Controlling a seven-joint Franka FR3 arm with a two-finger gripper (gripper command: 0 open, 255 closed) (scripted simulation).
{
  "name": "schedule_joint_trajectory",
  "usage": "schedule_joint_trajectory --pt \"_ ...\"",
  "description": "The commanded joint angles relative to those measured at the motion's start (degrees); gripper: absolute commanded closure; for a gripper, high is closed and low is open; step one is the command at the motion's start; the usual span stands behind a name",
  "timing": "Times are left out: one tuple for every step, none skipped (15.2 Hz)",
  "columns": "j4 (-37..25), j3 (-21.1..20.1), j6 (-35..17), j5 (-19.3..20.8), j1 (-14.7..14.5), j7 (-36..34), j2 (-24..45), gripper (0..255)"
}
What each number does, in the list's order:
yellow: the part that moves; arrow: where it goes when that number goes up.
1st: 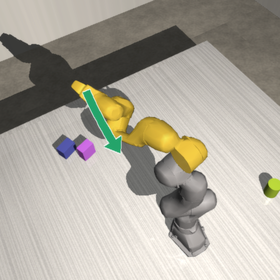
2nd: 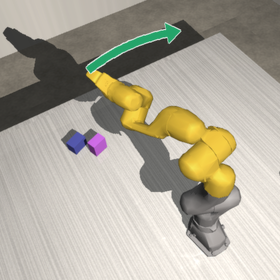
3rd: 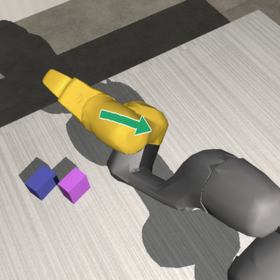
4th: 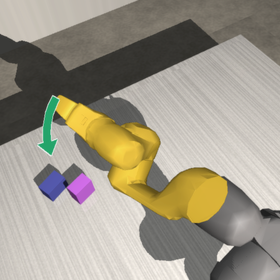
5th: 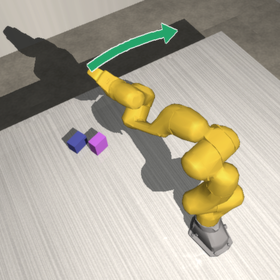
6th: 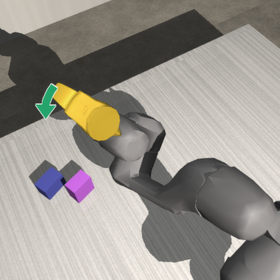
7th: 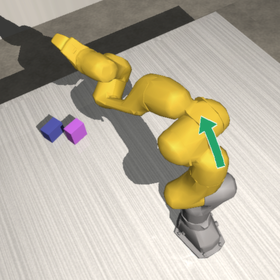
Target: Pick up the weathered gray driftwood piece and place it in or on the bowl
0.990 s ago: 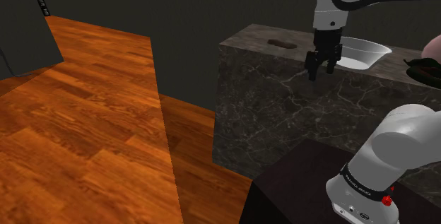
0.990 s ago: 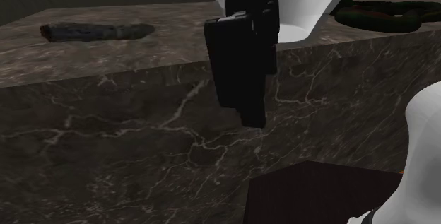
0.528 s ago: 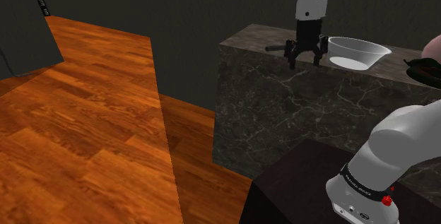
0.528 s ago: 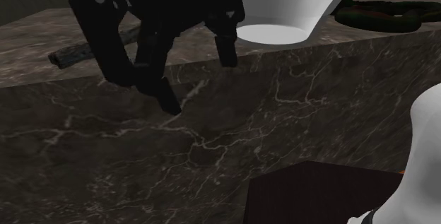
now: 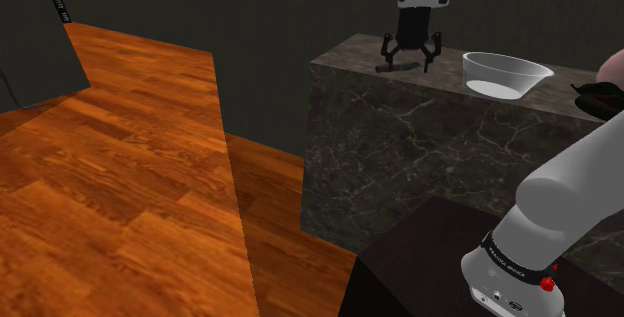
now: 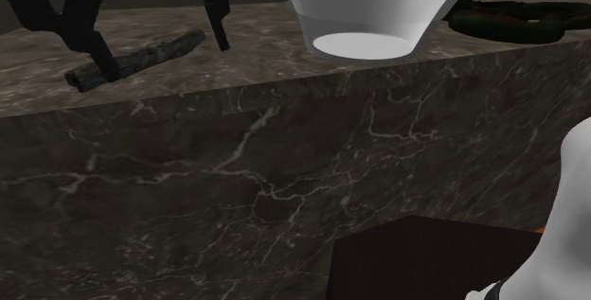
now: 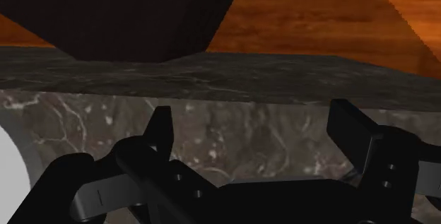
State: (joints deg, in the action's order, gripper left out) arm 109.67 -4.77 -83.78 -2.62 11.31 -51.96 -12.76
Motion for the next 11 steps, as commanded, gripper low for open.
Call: schedule_joint_trajectory --pt "-4.97 0.27 0.74 -0.54 1.30 -6.66 3.93 0" --pt "-7.48 0.55 1.19 -0.75 1.90 -9.64 5.80 0" --pt "-9.98 0.91 1.68 -0.96 2.47 -12.58 7.61 0" --pt "-12.47 1.29 2.18 -1.17 3.05 -15.48 9.37 0" --pt "-14.94 1.73 2.71 -1.39 3.62 -18.33 11.07 0" --pt "-17.39 2.22 3.26 -1.61 4.18 -21.14 12.71 0" --pt "-19.82 2.77 3.82 -1.85 4.71 -23.92 14.30 0" --pt "-20.66 3.00 4.02 -1.94 4.88 -24.89 14.84 0" --pt "-19.42 2.99 3.16 -1.95 4.84 -24.86 14.45 0" --pt "-18.18 2.97 2.31 -1.96 4.82 -24.84 14.07 0" --pt "-17.00 2.95 1.47 -1.97 4.79 -24.82 13.73 0"
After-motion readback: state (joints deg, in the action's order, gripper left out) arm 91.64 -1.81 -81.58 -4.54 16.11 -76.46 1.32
